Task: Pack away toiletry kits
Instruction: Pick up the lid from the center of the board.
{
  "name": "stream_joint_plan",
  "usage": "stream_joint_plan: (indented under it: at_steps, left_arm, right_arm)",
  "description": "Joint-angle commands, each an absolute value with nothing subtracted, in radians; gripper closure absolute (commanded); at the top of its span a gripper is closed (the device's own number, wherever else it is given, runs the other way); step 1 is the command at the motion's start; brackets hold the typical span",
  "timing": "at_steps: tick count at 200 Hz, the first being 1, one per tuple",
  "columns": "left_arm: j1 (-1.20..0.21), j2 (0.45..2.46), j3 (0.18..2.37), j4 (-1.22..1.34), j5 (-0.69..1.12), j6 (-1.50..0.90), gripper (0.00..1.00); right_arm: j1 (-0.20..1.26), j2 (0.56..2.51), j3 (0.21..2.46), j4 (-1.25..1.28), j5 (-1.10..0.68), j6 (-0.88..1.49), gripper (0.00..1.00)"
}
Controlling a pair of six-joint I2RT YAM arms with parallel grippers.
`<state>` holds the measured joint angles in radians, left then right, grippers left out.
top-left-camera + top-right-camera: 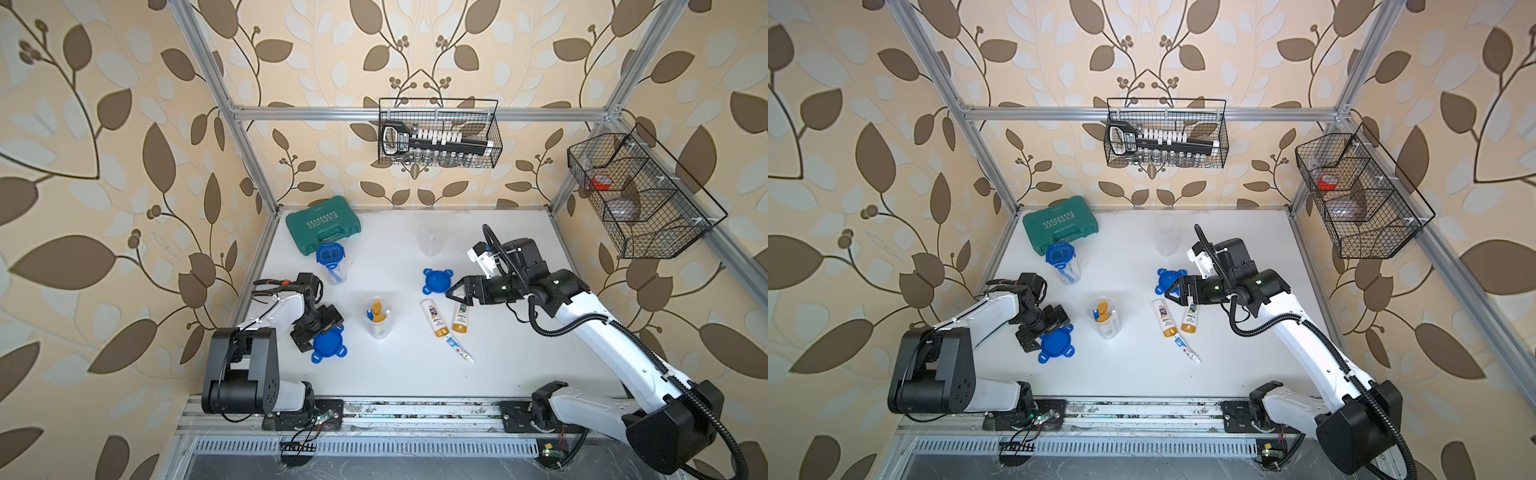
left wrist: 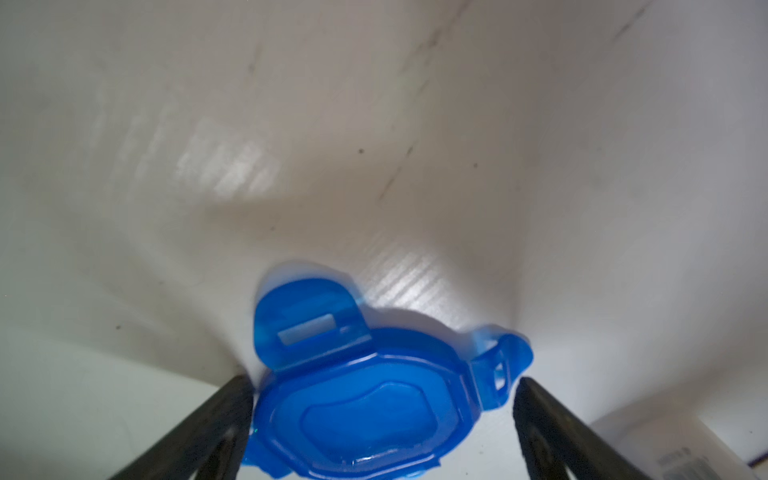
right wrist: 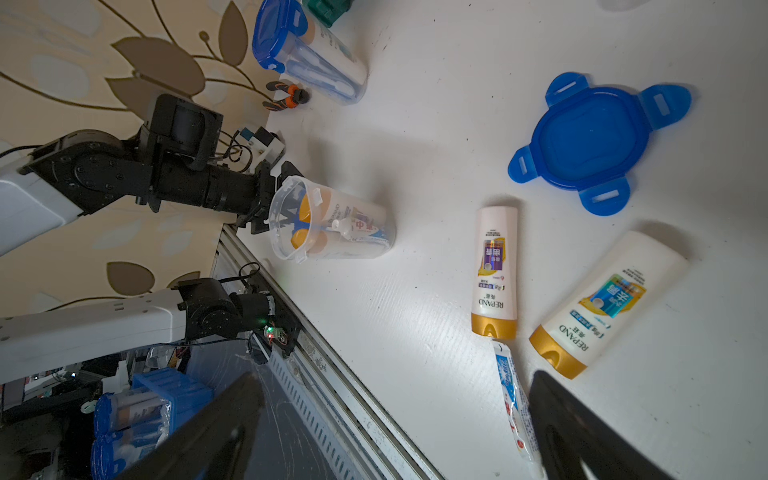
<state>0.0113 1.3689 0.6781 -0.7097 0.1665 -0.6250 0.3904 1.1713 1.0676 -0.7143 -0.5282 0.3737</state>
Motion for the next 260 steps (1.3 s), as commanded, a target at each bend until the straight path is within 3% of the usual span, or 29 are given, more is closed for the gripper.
stream_joint_plan:
  at_steps: [1,50,129,170,230,260]
  left_arm:
    - [-0.026,1.329,0.64,-0.657,0.209,-0.657,0.01]
    - [-0.079,1.282,0.647,-0.768,0.135,-0.682,0.01]
    - [-0.29,1.403,0.682,-0.813,0.005,-0.813,0.01]
    - [-0.311,1.51,0.746,-0.856,-0.052,-0.848,0.01]
    - [-0.313,1.51,0.721,-0.795,-0.025,-0.848,0.01]
    - [-0.317,1.537,0.721,-0.775,-0.012,-0.849,0.06]
  right_arm:
    - [0.388,1.163,1.064,-0.722,-0.531,0.365,0.0]
    - [0.388,1.172,1.057,-0.7,-0.543,0.38,0.0]
    - [0.387,1.163,1.058,-0.707,-0.532,0.374,0.0]
    - [0.388,1.157,1.061,-0.707,-0.525,0.38,0.0]
    - [0.387,1.163,1.077,-0.721,-0.514,0.374,0.0]
    - [0.386,1.181,1.098,-0.732,-0.512,0.362,0.0]
